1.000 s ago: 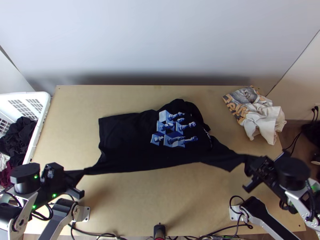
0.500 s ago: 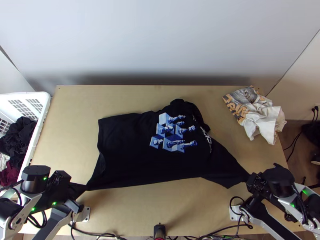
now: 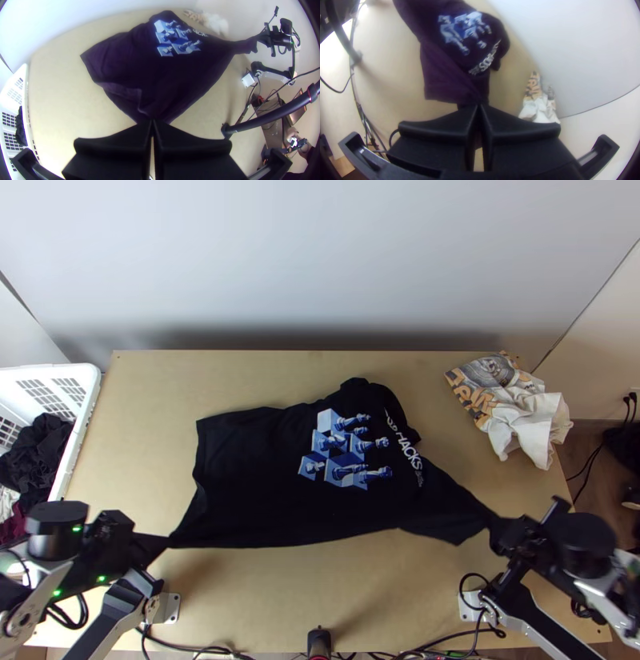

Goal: Fold the t-shirt

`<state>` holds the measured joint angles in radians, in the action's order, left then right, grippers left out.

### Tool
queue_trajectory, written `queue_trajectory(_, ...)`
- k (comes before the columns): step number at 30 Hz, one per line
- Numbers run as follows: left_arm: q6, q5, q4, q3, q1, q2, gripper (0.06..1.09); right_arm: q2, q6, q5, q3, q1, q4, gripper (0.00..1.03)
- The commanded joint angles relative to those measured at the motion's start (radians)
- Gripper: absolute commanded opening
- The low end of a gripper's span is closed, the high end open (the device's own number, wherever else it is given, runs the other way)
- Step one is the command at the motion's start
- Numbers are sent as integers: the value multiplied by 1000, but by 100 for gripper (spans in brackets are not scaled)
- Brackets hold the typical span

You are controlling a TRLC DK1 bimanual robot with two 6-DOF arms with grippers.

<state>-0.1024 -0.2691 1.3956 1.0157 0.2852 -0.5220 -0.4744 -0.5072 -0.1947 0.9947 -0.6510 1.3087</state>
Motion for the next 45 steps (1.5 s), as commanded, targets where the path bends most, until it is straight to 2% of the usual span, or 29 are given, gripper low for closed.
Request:
queue_trajectory(1,-16,2,-56,161,-44,-36,9,-17,-67,-43,151,50,-190,2)
queue_trajectory(7,-45,7,-184,365,-138,-96,9,8,-172,-48,222,179,-477,2)
queue_trajectory(12,-59,21,-466,463,-333,-88,9,51,-310,-46,214,223,-807,2)
queue_trajectory(17,-26,21,-828,431,-514,-21,9,39,-424,-41,203,221,-988,2)
queue_trajectory(19,4,21,-951,414,-551,4,9,40,-435,-22,197,220,-1072,2)
queue_trajectory(22,38,21,-1000,457,-552,-4,9,20,-436,-6,214,215,-1146,2)
queue_trajectory(30,79,22,-994,621,-580,-84,9,-78,-314,-9,340,220,-1191,2)
queue_trajectory(32,89,22,-975,670,-581,-119,9,-136,-235,-37,417,223,-1177,2)
queue_trajectory(38,152,28,-869,871,-586,-253,9,-283,-14,-38,644,221,-983,2)
queue_trajectory(42,193,27,-768,983,-586,-316,9,-366,122,-35,794,211,-792,2)
queue_trajectory(45,198,25,-733,997,-584,-317,9,-372,164,-25,822,209,-738,2)
